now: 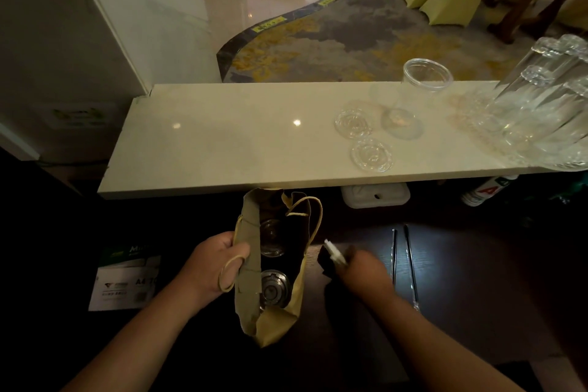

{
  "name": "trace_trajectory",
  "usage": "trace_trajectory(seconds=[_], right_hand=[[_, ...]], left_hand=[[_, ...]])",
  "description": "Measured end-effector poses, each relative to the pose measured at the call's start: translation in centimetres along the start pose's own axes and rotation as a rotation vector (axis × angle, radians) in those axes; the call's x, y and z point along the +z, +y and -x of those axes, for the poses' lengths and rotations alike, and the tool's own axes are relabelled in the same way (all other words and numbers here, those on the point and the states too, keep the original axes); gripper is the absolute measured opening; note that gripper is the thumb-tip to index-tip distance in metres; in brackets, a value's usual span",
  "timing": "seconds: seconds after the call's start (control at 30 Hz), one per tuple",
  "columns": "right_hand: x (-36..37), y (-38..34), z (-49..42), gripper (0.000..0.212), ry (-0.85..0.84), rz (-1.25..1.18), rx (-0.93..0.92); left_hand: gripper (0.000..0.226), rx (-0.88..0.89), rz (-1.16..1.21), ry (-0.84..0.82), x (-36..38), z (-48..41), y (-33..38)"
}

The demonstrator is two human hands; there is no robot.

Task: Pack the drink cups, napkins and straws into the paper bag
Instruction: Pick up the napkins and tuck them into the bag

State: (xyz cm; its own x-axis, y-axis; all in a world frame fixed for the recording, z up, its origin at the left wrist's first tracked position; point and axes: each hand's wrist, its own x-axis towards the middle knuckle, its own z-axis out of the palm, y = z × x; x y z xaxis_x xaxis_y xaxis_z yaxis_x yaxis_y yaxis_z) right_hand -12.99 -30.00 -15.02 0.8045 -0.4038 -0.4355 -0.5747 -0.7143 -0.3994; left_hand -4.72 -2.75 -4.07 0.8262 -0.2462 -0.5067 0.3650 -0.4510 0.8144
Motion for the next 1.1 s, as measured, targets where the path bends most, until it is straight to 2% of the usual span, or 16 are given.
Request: trace_trajectory(seconds=[0.03, 0.13, 0.2, 0.3, 0.5, 0.63, 0.77, 0.9, 1.1], right_hand=[[-0.9, -0.3, 0.3, 0.034, 0.028, -0.066, 0.011], [-3.7, -1.7, 1.4, 0.018, 0.152, -0.165, -0.023], [-5.8, -3.1, 2.8, 0.015, 0.232, -0.262, -0.051], [-8.7, -5.6, 5.6, 0.011, 0.316, -0.392, -0.097], [-13.2, -11.1, 11.8, 0.008, 0.365, -0.586, -0.339], [-14.8, -14.7, 14.7, 0.012, 0.364, -0.658, -0.503], [-13.8, -17.1, 15.2, 0.014, 0.256, -0.577, -0.594], [-11.0, -18.2, 14.0, 0.016, 0.279, -0.380, -0.610], [-6.4, -18.0, 11.3, 0.017, 0.146, -0.060, -0.564]], left_hand=[[0.019, 0.004, 0.001, -0.001, -0.1, 0.0, 0.0], [0.020, 0.006, 0.001, -0.005, -0.2, 0.2, -0.1], [0.021, 0.016, -0.002, 0.000, -0.3, 0.4, 0.0], [0.020, 0.048, -0.109, 0.015, -0.5, 0.6, 0.1], [0.019, 0.015, 0.033, -0.008, -0.5, 1.4, 0.2], [0.031, 0.015, 0.073, -0.014, -0.5, 1.9, 0.7], [0.046, 0.034, 0.062, -0.012, -0.6, 2.3, 0.8], [0.027, 0.031, 0.025, -0.023, -0.6, 2.3, 0.5], [0.030, 0.021, -0.019, -0.004, -0.6, 2.3, 0.4]])
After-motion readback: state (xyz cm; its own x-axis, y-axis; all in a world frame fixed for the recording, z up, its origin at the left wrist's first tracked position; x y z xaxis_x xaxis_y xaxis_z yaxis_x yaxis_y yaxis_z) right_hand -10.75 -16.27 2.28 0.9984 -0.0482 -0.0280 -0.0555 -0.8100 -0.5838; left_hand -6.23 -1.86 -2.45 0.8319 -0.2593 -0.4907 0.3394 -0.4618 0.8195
